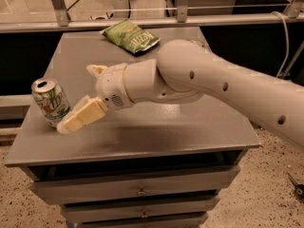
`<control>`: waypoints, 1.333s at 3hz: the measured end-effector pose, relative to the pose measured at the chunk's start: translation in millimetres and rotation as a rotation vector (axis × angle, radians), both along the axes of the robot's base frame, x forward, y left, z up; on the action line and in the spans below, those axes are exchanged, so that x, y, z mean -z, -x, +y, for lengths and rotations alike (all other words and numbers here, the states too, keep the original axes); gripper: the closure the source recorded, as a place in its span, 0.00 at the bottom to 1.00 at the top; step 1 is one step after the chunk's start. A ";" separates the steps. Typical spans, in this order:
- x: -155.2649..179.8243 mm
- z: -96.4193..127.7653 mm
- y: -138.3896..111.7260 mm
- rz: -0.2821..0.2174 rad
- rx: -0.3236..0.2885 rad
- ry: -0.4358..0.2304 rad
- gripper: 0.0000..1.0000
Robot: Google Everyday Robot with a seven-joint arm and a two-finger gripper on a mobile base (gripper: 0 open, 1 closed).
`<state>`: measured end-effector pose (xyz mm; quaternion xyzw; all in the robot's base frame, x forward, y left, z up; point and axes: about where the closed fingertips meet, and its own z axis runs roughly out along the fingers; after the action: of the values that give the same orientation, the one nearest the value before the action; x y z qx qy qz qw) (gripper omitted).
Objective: Pick 7up can
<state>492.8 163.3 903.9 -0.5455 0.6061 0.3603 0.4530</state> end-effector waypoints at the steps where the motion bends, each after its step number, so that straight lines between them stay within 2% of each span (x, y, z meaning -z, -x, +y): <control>1: 10.6 27.0 -6.2 -0.027 -0.020 -0.064 0.00; 2: 23.3 52.1 -6.5 -0.029 -0.041 -0.112 0.00; 3: 32.9 76.0 -5.8 -0.027 -0.066 -0.144 0.18; 4: 34.4 85.3 -9.5 -0.038 -0.063 -0.167 0.49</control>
Offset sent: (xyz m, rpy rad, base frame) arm 0.0100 0.0779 -0.0403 0.1697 -0.0259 0.0565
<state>502.2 248.6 869.5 -0.5314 0.5480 0.4130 0.4968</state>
